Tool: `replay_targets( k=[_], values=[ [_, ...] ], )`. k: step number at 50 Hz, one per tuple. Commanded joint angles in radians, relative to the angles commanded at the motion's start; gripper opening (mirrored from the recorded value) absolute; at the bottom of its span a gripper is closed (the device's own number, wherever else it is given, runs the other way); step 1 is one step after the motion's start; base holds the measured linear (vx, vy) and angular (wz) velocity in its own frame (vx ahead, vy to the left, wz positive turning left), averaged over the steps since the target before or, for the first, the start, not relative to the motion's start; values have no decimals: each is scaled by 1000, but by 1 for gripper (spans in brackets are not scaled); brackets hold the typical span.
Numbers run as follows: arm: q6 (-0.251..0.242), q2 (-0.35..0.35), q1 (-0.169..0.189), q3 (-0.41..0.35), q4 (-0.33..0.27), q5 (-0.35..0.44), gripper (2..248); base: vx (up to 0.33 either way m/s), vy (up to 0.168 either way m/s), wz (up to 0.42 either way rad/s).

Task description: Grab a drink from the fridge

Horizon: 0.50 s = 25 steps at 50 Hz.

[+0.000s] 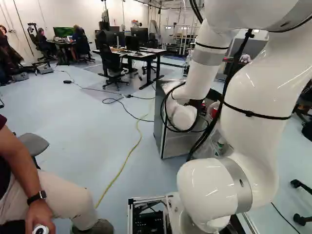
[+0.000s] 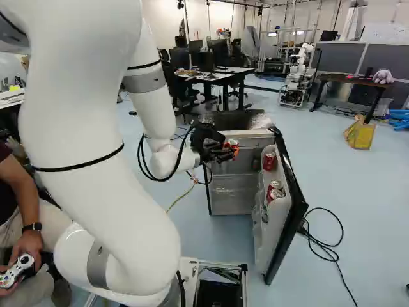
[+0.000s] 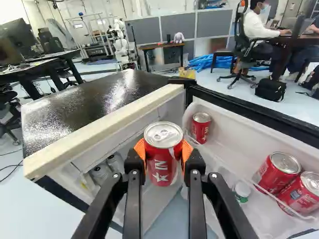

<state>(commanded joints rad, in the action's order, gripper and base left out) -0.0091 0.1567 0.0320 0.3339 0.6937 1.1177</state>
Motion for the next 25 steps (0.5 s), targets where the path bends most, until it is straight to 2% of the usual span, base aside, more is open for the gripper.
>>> replay_targets(
  k=[25],
  values=[
    [0,-59,59,14,-160,-125,89,0,0,0]
  ],
)
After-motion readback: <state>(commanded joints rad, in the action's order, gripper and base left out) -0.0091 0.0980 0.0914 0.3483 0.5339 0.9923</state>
